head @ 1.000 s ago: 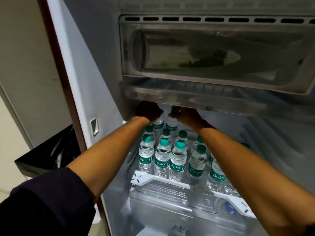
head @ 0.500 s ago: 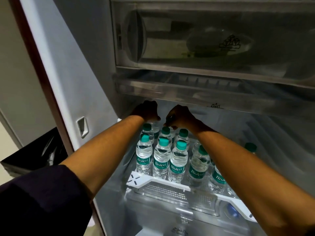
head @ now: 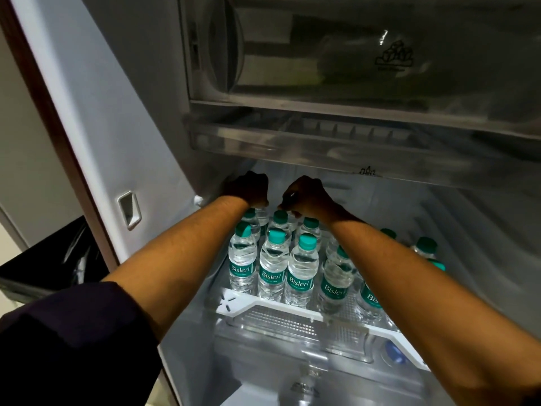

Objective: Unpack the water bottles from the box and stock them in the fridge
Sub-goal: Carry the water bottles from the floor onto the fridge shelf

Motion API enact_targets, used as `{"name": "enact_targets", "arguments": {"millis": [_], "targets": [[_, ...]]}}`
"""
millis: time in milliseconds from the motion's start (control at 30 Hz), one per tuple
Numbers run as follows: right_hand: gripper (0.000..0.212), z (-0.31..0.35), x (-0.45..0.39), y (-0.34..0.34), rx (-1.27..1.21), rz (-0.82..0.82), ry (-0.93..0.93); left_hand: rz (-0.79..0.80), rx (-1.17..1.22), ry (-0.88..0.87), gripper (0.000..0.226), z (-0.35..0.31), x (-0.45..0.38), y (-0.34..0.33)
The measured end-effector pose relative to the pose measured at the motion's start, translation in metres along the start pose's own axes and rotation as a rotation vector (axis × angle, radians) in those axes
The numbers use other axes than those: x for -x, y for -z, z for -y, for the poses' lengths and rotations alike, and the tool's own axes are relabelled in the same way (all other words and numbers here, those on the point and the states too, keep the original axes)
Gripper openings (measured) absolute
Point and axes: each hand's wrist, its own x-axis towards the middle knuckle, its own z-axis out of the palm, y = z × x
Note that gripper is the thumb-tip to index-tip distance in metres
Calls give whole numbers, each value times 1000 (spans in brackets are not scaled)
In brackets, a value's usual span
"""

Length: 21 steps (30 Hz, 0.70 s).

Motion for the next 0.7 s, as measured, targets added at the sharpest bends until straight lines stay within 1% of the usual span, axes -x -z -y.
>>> {"name": "enact_targets", "arguments": {"millis": [167,233,300,433,500,600,700], "targets": [[29,2,2,-3,21,-28,-1,10,-15,-8,48,-3,5,4],[29,3,2,-5,22,-19,-17,26,-6,-3,48,-5,8,8],[34,5,3,-5,29,-6,-28,35,-9,-8,47,-7,12,11],[47,5,10,0,96,-27,-42,-48,31,0,46,-9,25,16],[53,6,15,4,159,-45,-13,-97,49,3,48,-9,32,19],[62,10,27,9,310,-62,52,-134,83,7,53,-11,44,24],[67,15,40,12,419,-118,48,-190,161,5,60,-14,58,26]]}}
